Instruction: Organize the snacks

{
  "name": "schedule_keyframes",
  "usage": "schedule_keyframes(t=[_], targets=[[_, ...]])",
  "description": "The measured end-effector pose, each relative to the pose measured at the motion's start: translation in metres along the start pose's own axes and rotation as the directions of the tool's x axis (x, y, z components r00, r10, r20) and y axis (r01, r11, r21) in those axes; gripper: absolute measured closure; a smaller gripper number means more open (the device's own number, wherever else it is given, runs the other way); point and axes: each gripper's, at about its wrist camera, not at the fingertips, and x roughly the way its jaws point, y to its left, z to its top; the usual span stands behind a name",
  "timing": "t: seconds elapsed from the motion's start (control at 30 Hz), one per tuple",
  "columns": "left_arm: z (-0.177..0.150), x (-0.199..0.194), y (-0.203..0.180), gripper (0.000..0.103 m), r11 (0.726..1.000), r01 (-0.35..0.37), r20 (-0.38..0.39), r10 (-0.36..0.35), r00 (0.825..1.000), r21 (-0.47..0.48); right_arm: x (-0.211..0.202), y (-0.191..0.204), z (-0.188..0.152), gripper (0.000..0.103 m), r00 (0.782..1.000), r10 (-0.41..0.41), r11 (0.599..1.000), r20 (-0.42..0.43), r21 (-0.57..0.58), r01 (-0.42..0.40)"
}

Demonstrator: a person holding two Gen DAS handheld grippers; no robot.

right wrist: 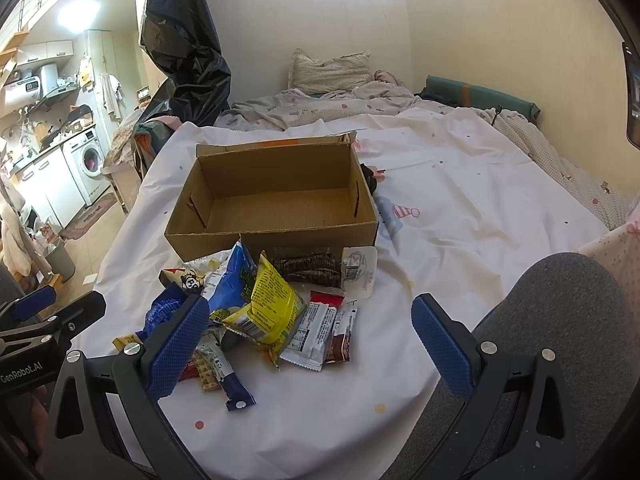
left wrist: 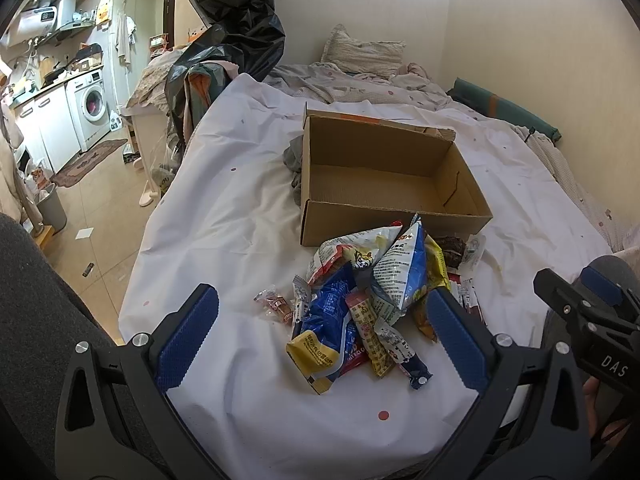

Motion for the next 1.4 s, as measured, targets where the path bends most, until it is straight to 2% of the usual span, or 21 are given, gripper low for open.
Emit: schedule_keyframes(t=[0.5, 1.4], targets=[[0.0001, -0.0045, 0.0022, 0.000, 1.000, 0.006, 0.025, -0.006, 1.000, -0.004, 0.0011, -0.0003, 0.0000, 0.000, 1.000, -0.001, 1.000, -0.002, 0.000, 0.001], [0.0013, -0.0048, 0.0019, 0.000, 1.000, 0.012, 0.022, -0.012, 1.000, -0.012, 0.0034, 0.0018, -0.0019, 0.000, 1.000, 0.000, 1.000, -0.007, -0.011, 0.000]])
